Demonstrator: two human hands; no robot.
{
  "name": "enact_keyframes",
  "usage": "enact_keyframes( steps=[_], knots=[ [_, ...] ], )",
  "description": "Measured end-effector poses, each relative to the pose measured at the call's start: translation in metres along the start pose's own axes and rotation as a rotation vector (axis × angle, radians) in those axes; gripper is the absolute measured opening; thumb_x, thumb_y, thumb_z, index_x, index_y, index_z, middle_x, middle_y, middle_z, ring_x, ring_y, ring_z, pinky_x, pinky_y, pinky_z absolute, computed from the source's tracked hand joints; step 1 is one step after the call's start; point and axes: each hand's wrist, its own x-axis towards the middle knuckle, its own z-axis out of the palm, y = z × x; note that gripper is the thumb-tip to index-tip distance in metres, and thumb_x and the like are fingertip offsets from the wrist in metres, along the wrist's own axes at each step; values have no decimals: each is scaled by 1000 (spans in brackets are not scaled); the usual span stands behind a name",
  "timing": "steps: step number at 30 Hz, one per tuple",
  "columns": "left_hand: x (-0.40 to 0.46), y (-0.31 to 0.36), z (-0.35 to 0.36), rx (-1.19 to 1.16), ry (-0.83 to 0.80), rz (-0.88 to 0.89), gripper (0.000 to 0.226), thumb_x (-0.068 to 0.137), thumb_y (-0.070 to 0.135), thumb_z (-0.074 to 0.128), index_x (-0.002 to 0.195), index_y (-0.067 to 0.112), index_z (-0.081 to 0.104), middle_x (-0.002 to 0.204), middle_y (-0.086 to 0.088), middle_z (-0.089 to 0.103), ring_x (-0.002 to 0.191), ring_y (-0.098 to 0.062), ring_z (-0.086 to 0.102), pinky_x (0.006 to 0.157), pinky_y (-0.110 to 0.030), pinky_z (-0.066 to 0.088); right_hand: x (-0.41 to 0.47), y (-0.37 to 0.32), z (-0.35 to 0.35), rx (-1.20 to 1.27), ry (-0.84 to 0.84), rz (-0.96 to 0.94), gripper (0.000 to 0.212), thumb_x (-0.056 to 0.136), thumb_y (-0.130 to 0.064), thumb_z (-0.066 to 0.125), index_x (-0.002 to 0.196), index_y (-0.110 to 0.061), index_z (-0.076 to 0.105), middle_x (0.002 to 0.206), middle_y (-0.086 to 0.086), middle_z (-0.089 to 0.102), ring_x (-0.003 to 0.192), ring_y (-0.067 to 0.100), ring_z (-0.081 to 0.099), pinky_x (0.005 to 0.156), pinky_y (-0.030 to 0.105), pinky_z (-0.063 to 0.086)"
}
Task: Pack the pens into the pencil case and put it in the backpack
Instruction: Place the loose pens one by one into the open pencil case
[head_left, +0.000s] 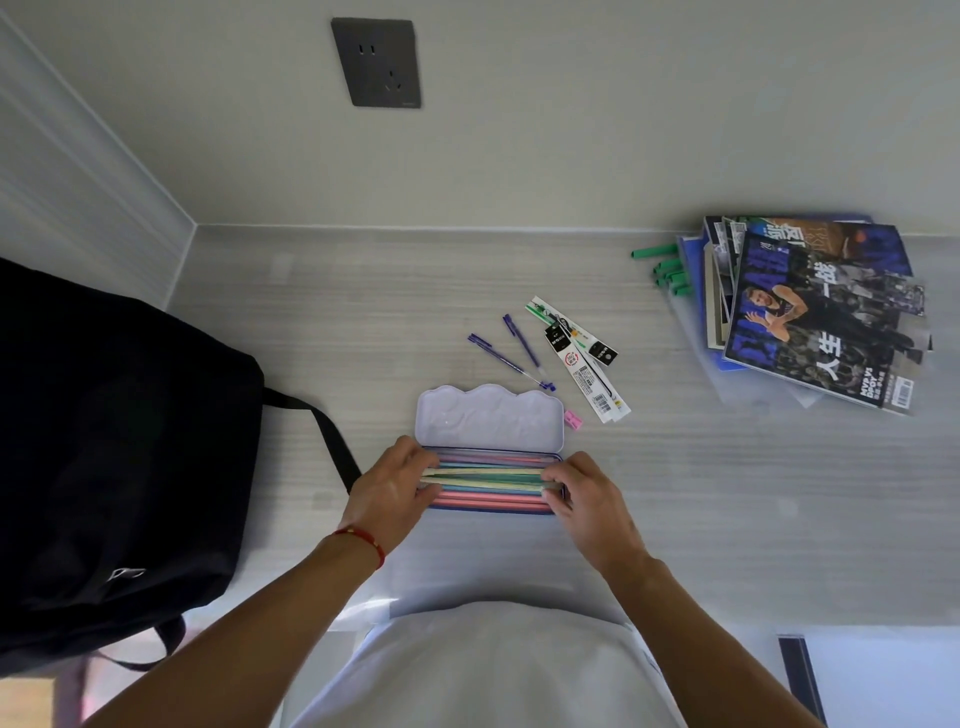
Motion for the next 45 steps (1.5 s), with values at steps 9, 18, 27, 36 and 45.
enact_keyframes(
  steps=[9,18,27,36,45],
  knots=[
    [17,11,-1,41,-29,-11,24,92,33,63,113,22,60,114,3,53,91,-14,59,74,-27,58,30,3,-10,-28,136,122,10,87,-9,71,95,-8,65,91,8,60,73,27,61,62,40,55],
    [39,29,-14,7,51,-51,18,94,28,59,111,22,61,120,2,55,88,-18,63,74,-29,58,112,27,-44,-260,57,404,49,89,-21,67,133,-13,46,125,17,52,111,41,52,82,52,53],
    [43,39,-14,-63,103,-131,18,96,22,54,112,19,59,116,-5,58,91,-23,62,78,-37,58,149,7,-26,-399,-49,128,33,90,-33,65,116,-13,61,117,10,60,111,34,56,90,44,46],
    [18,14,-28,-50,185,-229,10,95,29,50,101,26,58,103,2,57,73,-13,57,63,-27,55,191,-17,-14,-477,-266,260,25,91,-7,60,116,-4,61,116,16,67,107,37,67,81,39,54],
    [1,3,-21,-40,124,-244,9,97,31,51,101,26,56,102,1,59,80,-13,57,65,-21,50,179,-9,-20,-441,-311,343,18,82,-3,65,100,-6,65,106,16,69,101,38,67,71,35,48]
  ],
)
